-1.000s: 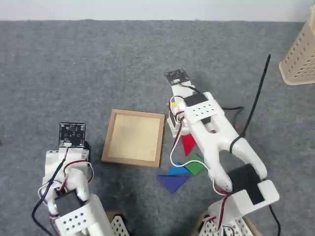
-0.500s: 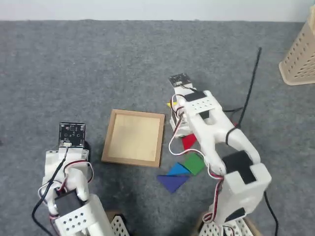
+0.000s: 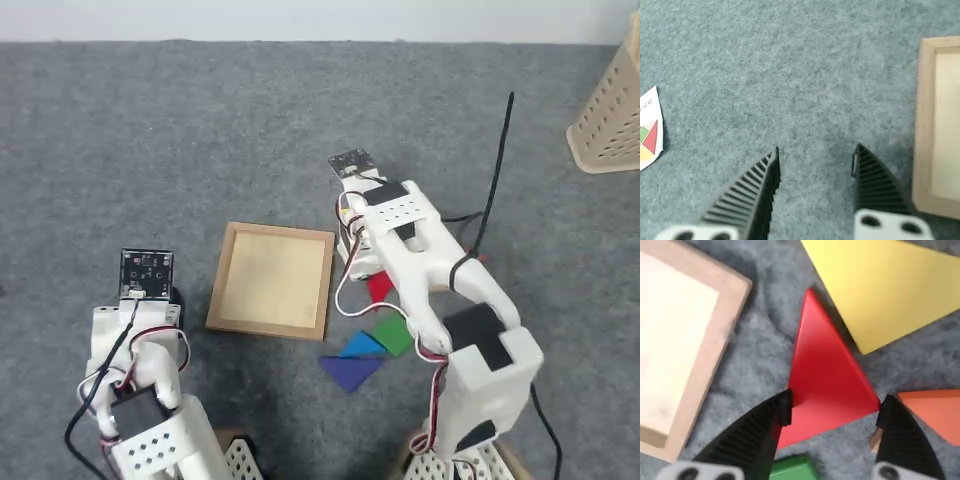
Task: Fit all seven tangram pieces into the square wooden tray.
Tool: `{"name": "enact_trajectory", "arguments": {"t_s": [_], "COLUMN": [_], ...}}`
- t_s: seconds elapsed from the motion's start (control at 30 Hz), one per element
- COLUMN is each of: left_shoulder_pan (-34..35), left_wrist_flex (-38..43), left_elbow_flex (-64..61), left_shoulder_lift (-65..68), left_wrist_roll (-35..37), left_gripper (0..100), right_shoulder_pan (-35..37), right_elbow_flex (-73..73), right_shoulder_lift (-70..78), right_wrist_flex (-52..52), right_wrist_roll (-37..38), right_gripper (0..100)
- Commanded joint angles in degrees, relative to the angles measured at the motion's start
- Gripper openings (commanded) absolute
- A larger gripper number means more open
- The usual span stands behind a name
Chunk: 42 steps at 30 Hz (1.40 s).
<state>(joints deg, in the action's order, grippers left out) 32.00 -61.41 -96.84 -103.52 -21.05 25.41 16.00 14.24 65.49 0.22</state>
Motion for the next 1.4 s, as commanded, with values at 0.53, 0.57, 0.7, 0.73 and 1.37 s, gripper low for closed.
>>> {"name": "enact_trajectory", "arguments": {"t_s": [0.53,0.57,0.7,0.73,1.37], "left_shoulder_pan": [-0.35,-0.35,-0.35,-0.35,-0.35], "left_wrist_flex": [0.0,0.0,0.0,0.0,0.0], "left_elbow_flex": [0.31,0.31,0.31,0.31,0.31], "left_shoulder_lift": [-0.62,-0.62,-0.62,-0.62,-0.62], "left_wrist_roll": [-0.44,-0.44,-0.44,-0.44,-0.44], "left_gripper": [22,22,22,22,22], "right_shoulder_pan": [3.74,3.12,1.01,0.4,-1.1], "right_elbow_flex": [-0.62,-1.41,-5.1,-5.8,-5.54], "right_shoulder_lift": [4.35,5.49,6.11,5.49,2.33], "right_wrist_flex": [-0.92,-0.84,2.86,3.65,2.95], "right_wrist_roll": [2.37,2.29,1.93,1.93,2.2], "right_gripper": [28.2,28.2,28.2,28.2,3.7]}}
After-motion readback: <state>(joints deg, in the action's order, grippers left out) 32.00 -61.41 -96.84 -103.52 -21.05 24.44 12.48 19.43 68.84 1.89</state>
